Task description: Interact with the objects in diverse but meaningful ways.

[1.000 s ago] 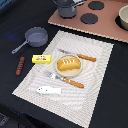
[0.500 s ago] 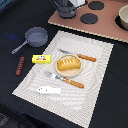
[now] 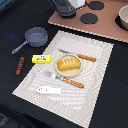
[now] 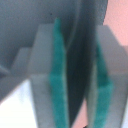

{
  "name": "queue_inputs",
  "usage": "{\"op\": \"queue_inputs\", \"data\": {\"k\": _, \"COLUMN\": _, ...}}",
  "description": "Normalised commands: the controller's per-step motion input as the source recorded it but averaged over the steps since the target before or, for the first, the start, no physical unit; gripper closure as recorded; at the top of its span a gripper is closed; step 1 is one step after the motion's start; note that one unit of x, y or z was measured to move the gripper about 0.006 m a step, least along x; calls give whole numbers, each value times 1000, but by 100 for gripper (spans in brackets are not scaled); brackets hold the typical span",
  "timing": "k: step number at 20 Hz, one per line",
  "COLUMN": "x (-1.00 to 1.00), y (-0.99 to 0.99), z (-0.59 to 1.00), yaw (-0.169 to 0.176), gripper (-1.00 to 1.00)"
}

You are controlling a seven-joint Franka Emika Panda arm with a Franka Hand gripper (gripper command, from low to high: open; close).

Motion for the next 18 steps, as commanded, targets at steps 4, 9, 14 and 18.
{"op": "queue_inputs", "data": {"k": 4, "x": 609, "y": 85, "z": 1000, "yaw": -43, "gripper": 100}}
{"op": "queue_inputs", "data": {"k": 9, "x": 631, "y": 91, "z": 1000, "yaw": -34, "gripper": 100}}
{"op": "queue_inputs", "data": {"k": 14, "x": 763, "y": 111, "z": 1000, "yaw": -29, "gripper": 100}}
{"op": "queue_inputs", "data": {"k": 18, "x": 807, "y": 81, "z": 940, "yaw": -35, "gripper": 100}}
